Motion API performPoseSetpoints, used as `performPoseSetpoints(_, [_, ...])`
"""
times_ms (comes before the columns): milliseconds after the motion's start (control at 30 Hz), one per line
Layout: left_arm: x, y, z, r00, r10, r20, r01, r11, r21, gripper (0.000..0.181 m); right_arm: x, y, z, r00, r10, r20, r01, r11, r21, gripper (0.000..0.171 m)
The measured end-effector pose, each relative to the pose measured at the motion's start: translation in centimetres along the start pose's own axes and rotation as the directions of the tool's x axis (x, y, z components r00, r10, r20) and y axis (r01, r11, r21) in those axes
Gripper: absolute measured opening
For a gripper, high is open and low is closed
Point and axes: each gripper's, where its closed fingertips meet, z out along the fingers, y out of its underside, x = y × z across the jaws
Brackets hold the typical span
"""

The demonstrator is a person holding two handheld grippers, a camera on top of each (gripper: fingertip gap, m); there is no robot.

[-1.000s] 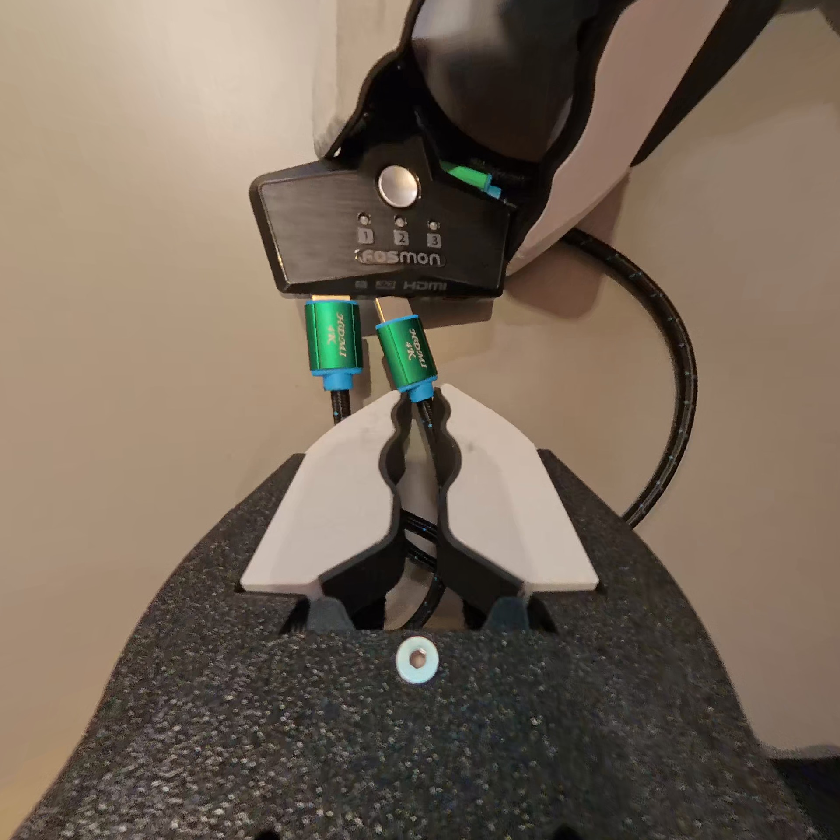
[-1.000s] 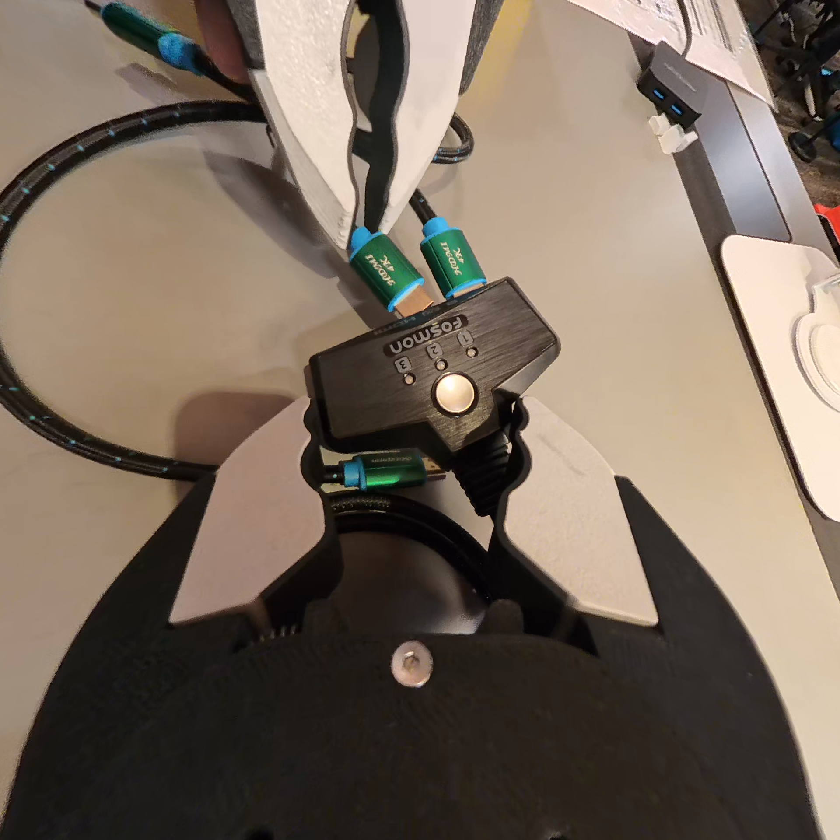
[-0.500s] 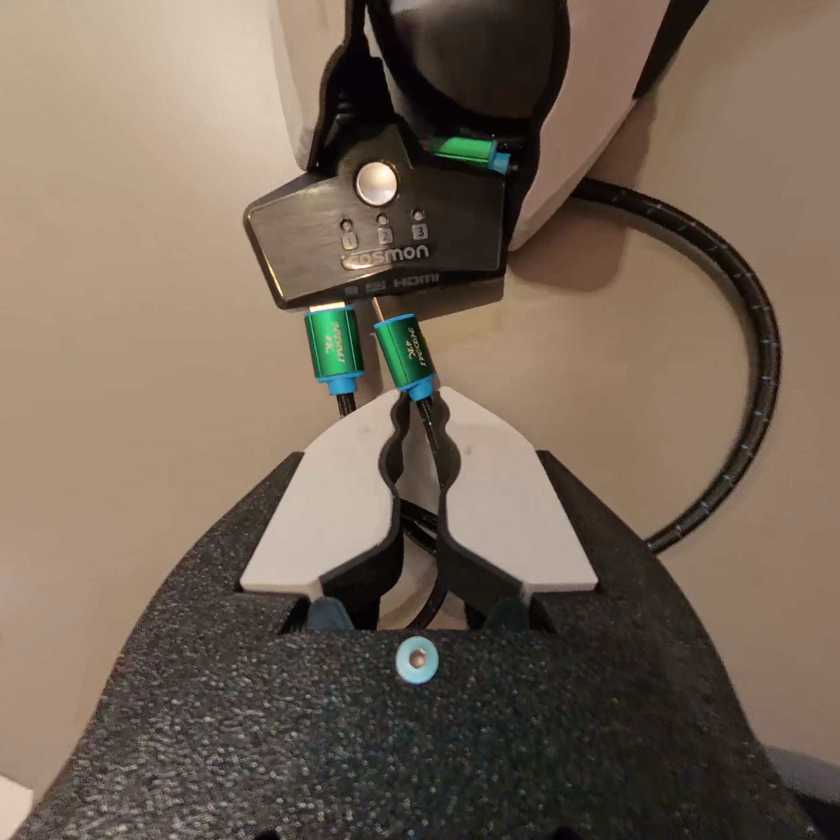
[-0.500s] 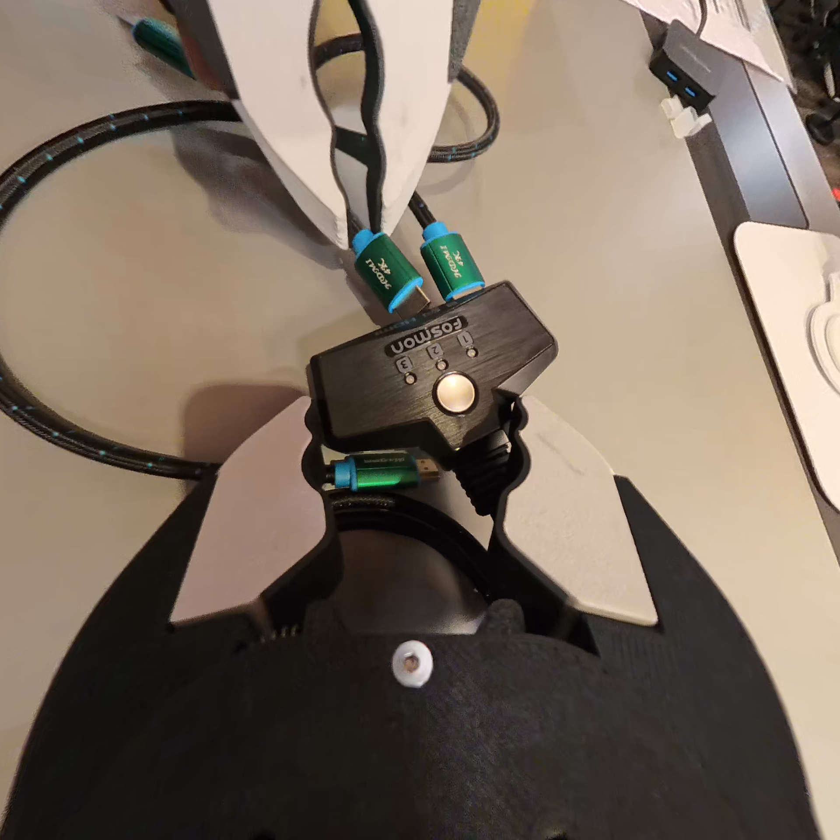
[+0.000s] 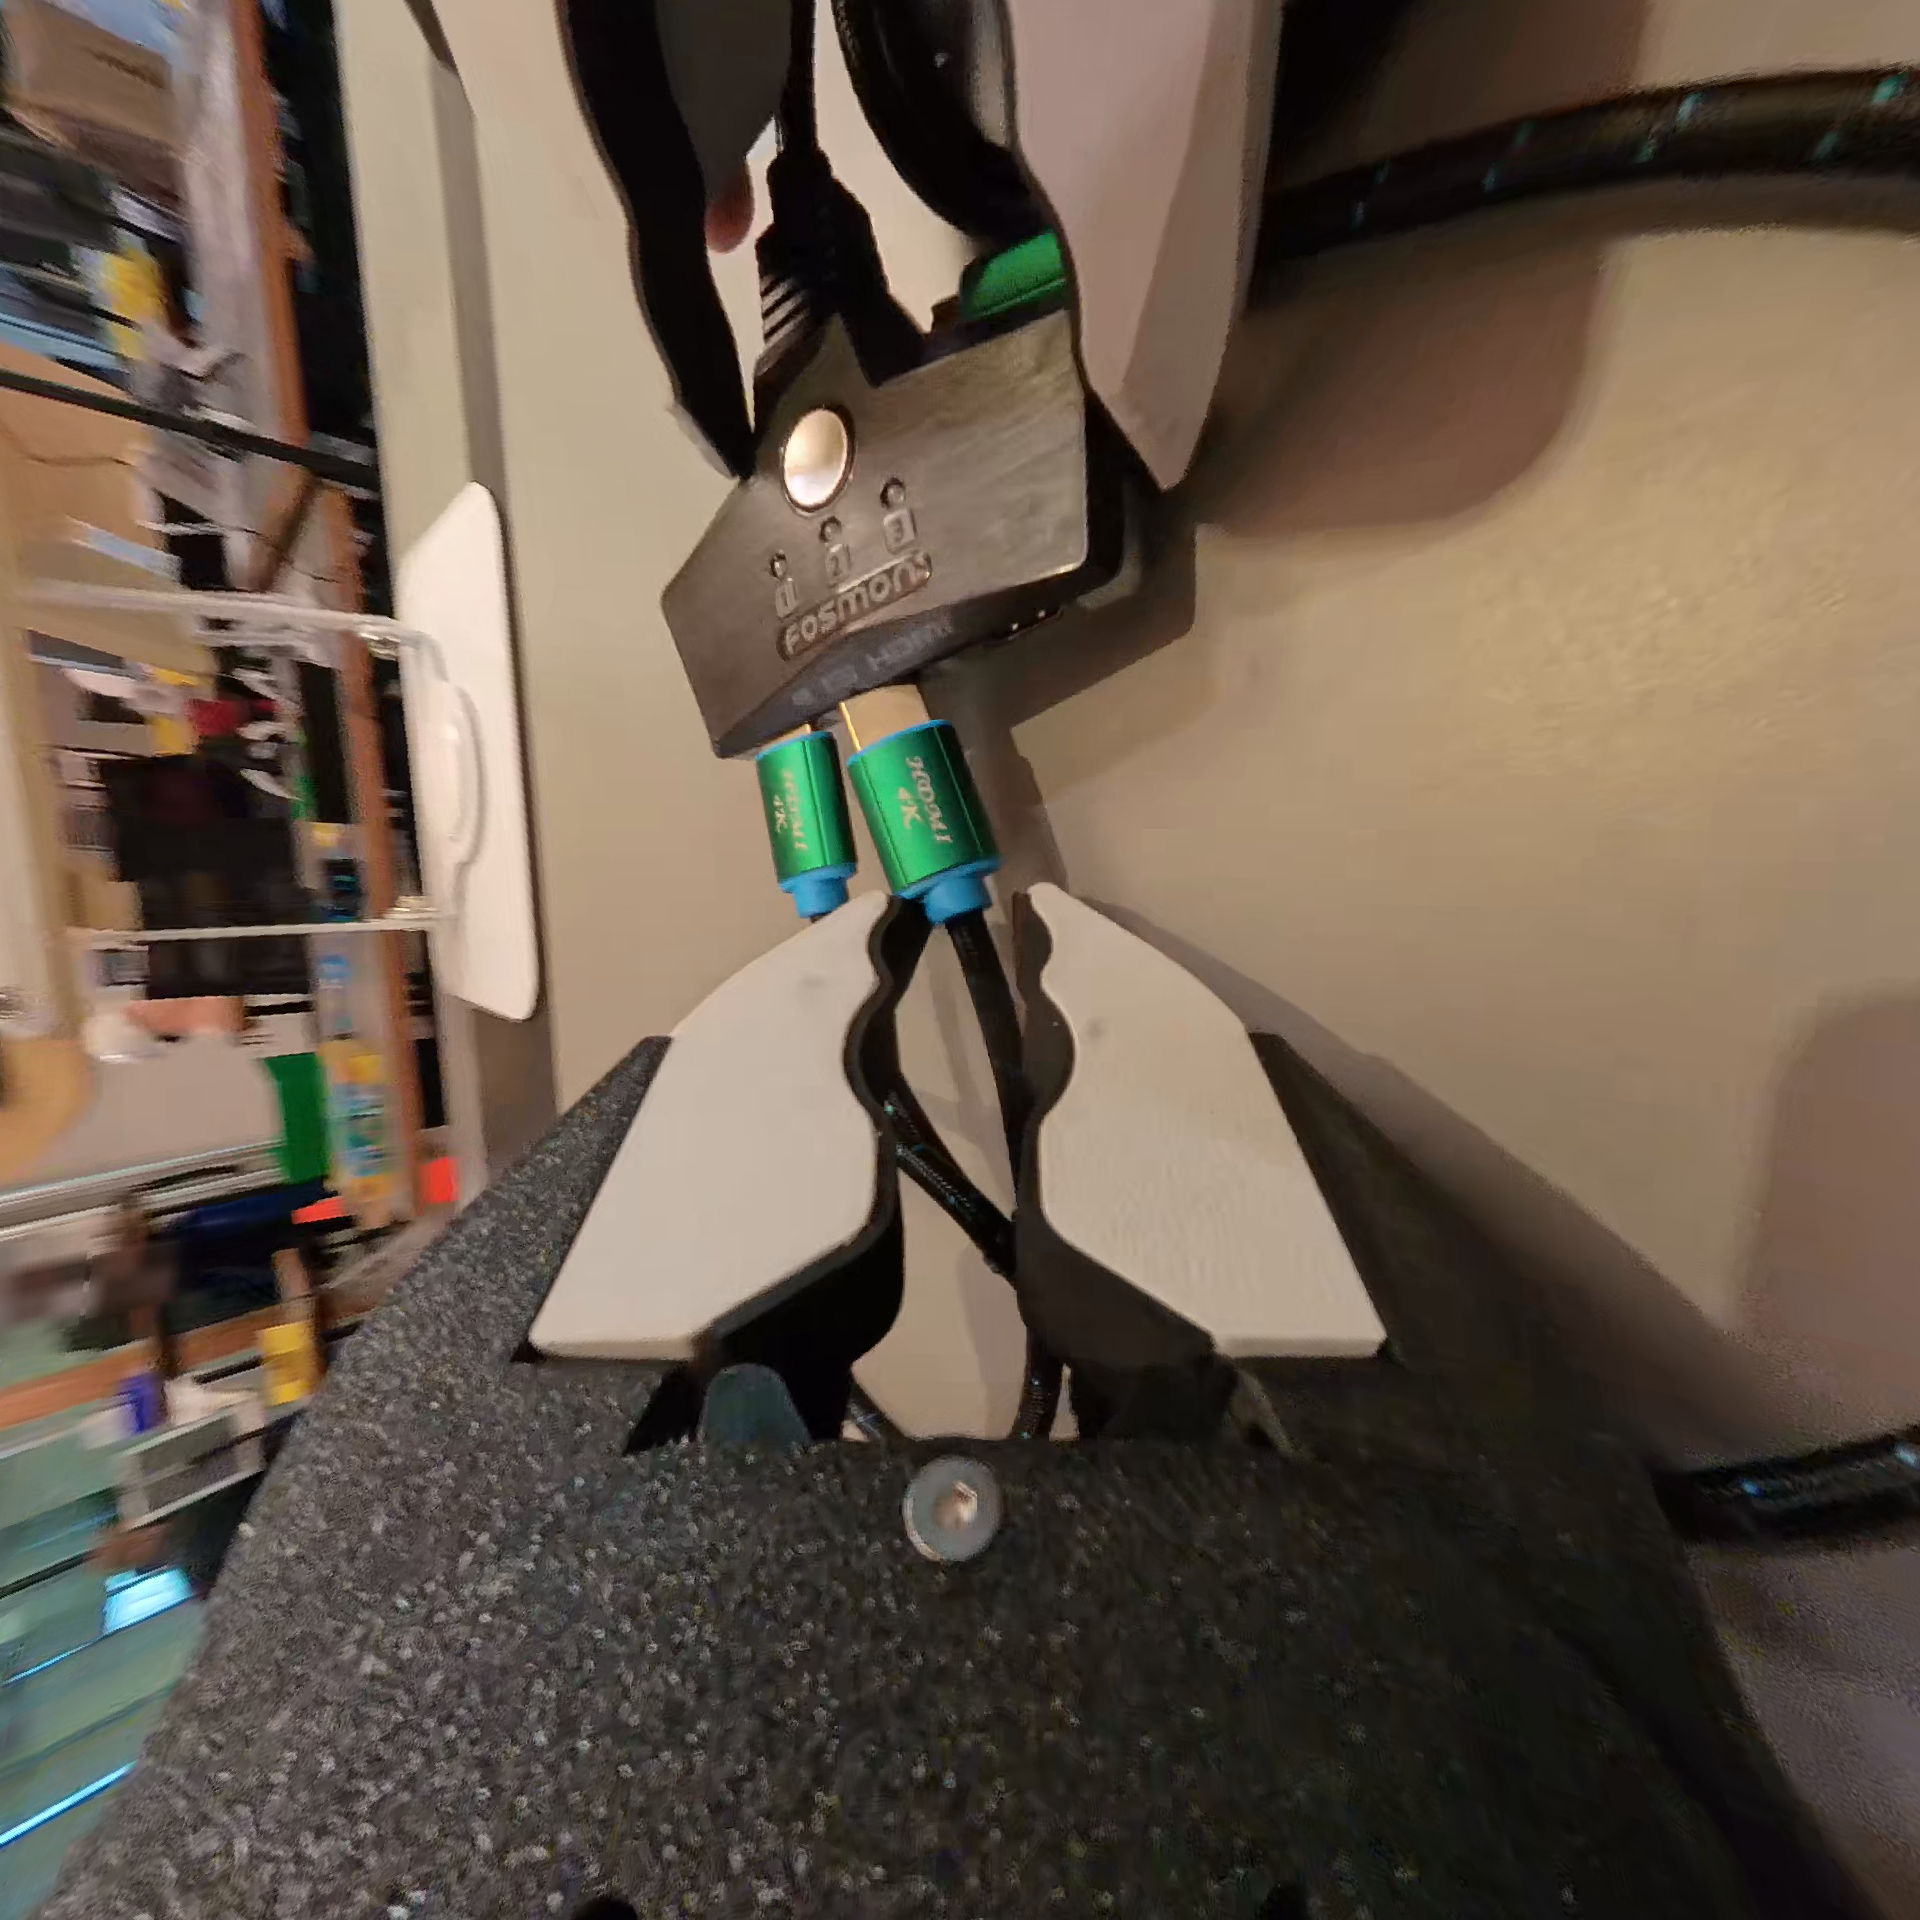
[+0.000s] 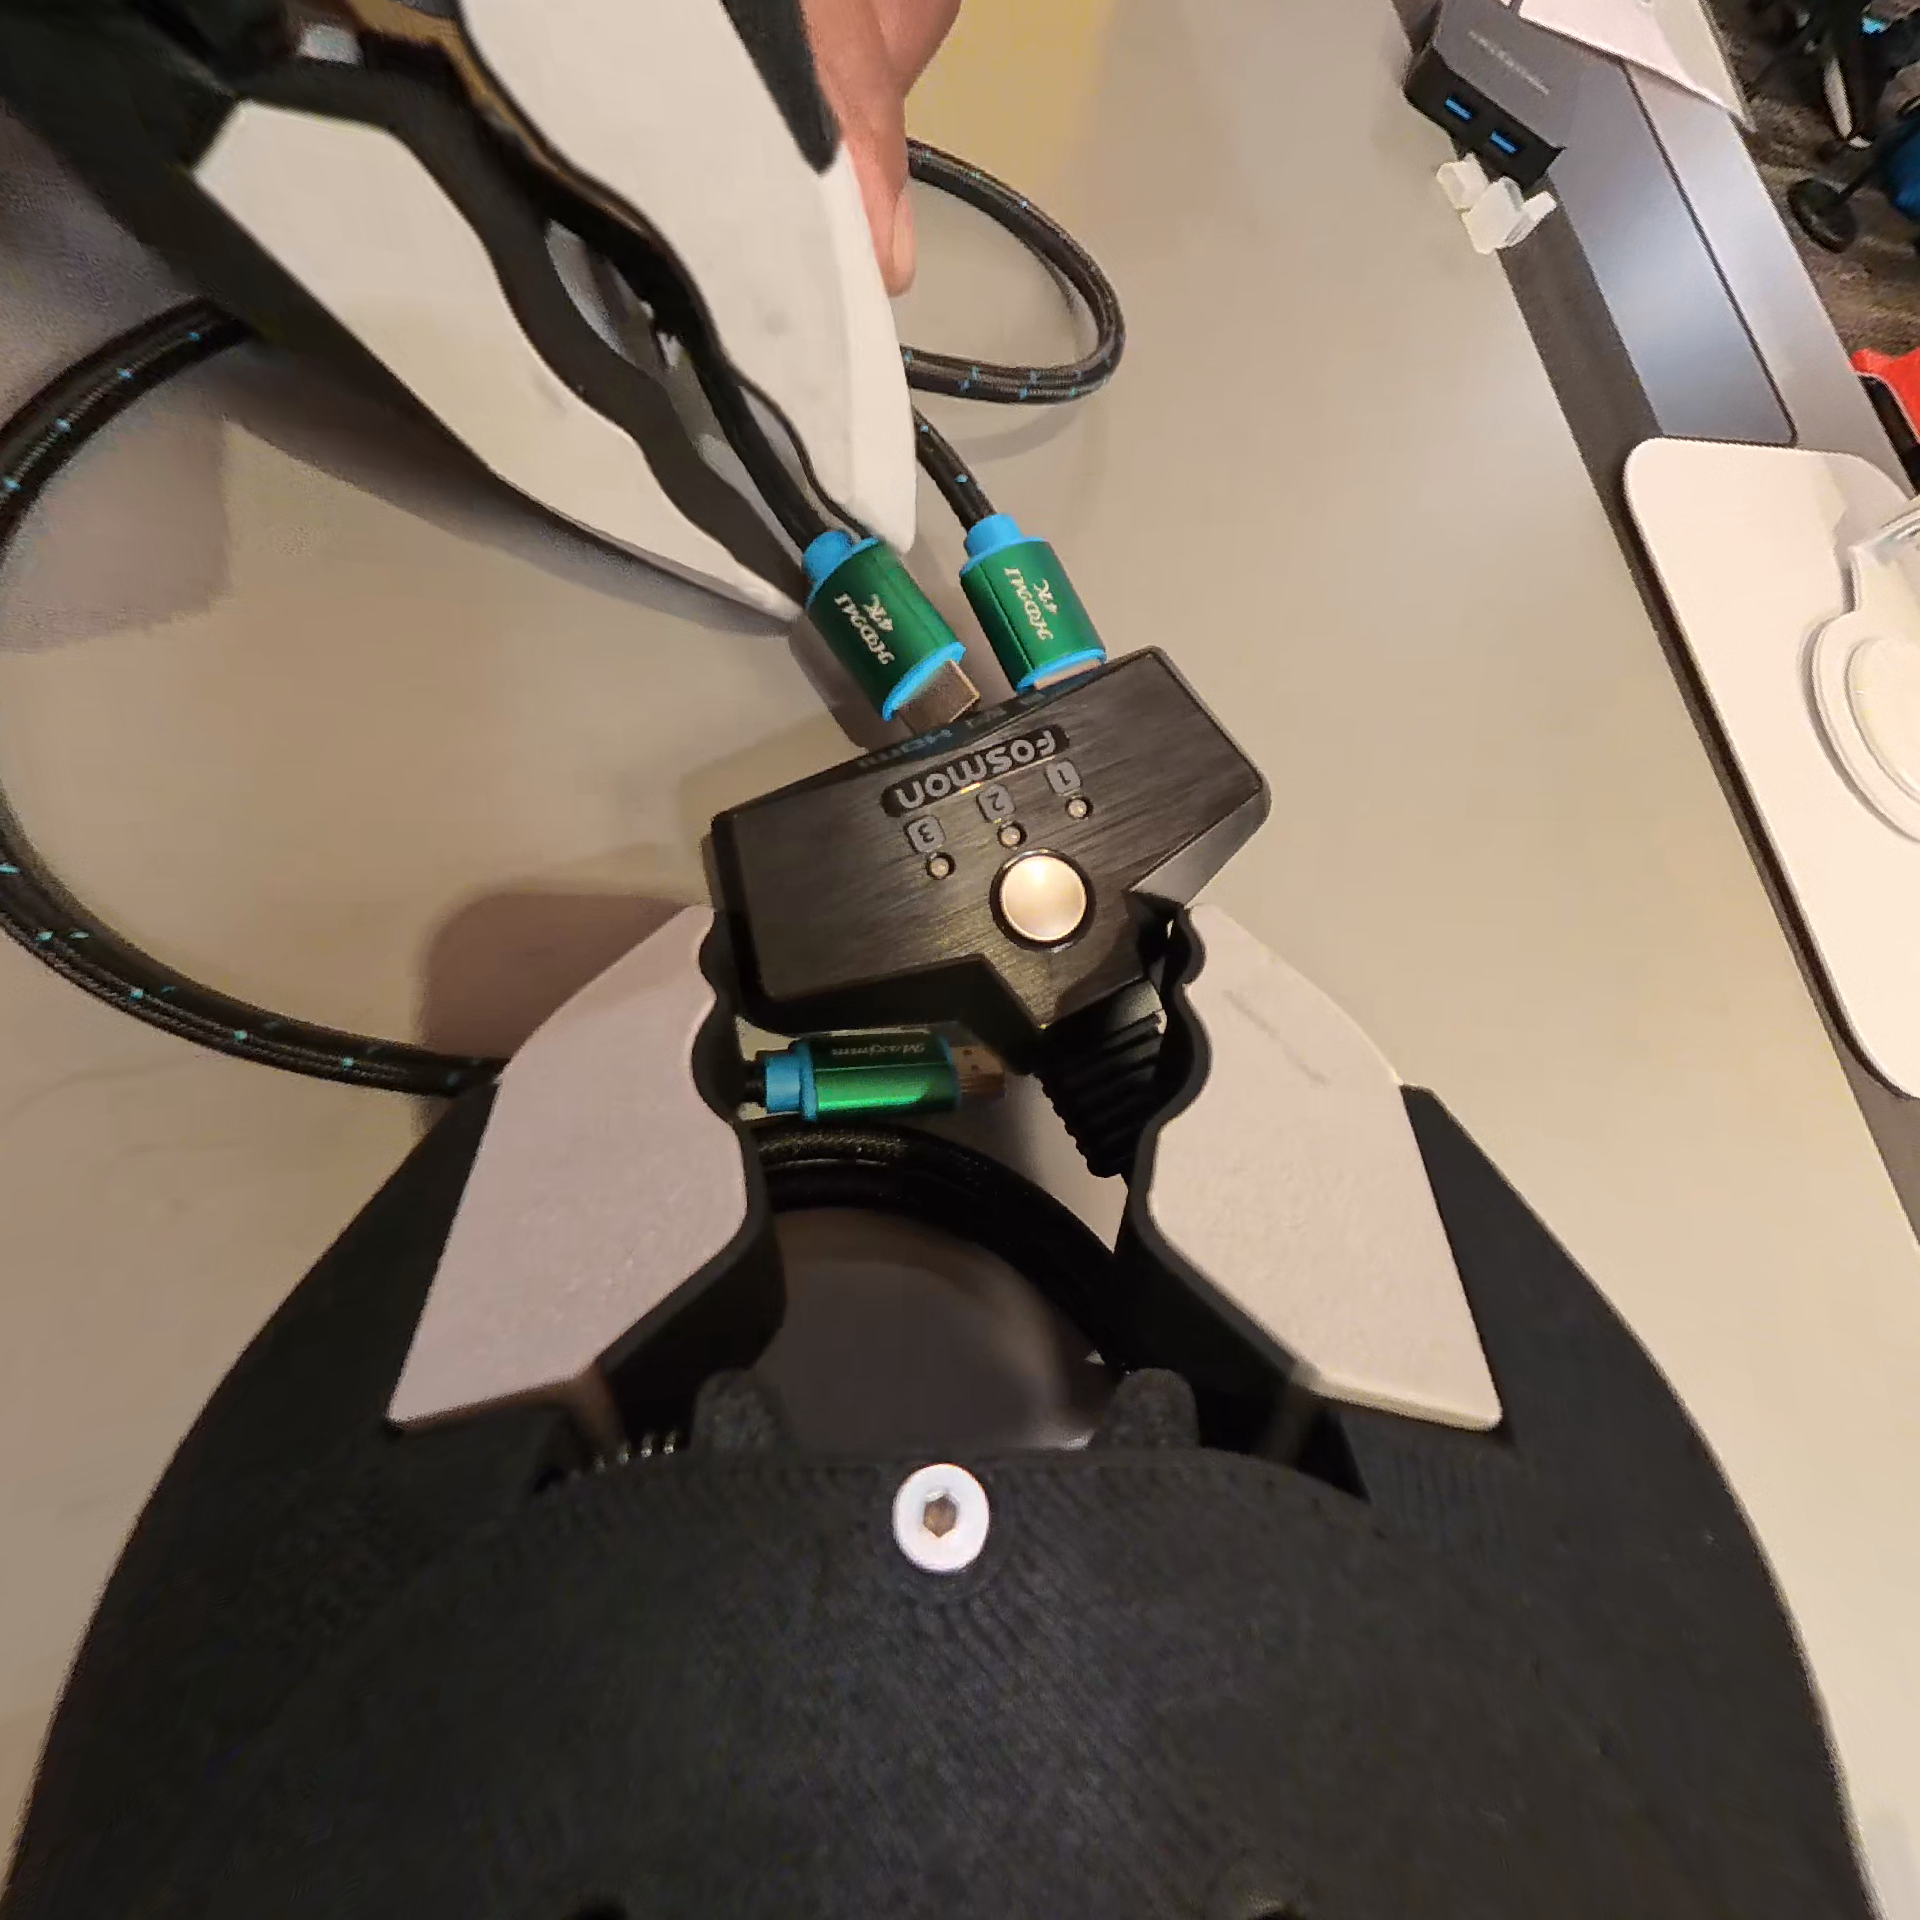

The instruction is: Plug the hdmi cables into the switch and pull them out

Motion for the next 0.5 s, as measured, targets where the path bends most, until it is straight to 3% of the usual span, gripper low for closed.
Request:
performPoseSetpoints(33, [-0.2, 0.0, 0.1, 0.999, 0.037, 0.040, -0.037, 0.999, -0.008, 0.018, 0.0, 0.0, 0.0, 1.000, -0.002, -0.002, 0.002, 1.000, 0.000, 0.078])
performPoseSetpoints(167, [-1.0, 0.4, 0.5, 0.962, 0.210, 0.172, -0.197, 0.976, -0.090, 0.015, 0.0, -0.1, 0.0, 1.000, -0.009, -0.008, 0.009, 1.000, 0.004, 0.075])
performPoseSetpoints(267, [-1.5, 0.3, 1.2, 0.920, 0.314, 0.236, -0.284, 0.947, -0.152, 0.014, -0.1, -1.4, -0.4, 0.999, -0.024, -0.032, 0.027, 0.996, 0.085, 0.031])
performPoseSetpoints(400, [-1.5, -0.2, 1.3, 0.923, 0.300, 0.242, -0.270, 0.951, -0.152, 0.011, 0.6, -1.6, -0.9, 0.998, 0.004, -0.059, 0.001, 0.996, 0.088, 0.039])
performPoseSetpoints(500, [-1.1, -0.1, 1.1, 0.959, 0.207, 0.195, -0.189, 0.976, -0.108, 0.012, 0.7, -1.9, -1.3, 0.999, 0.016, -0.043, -0.011, 0.993, 0.119, 0.046])
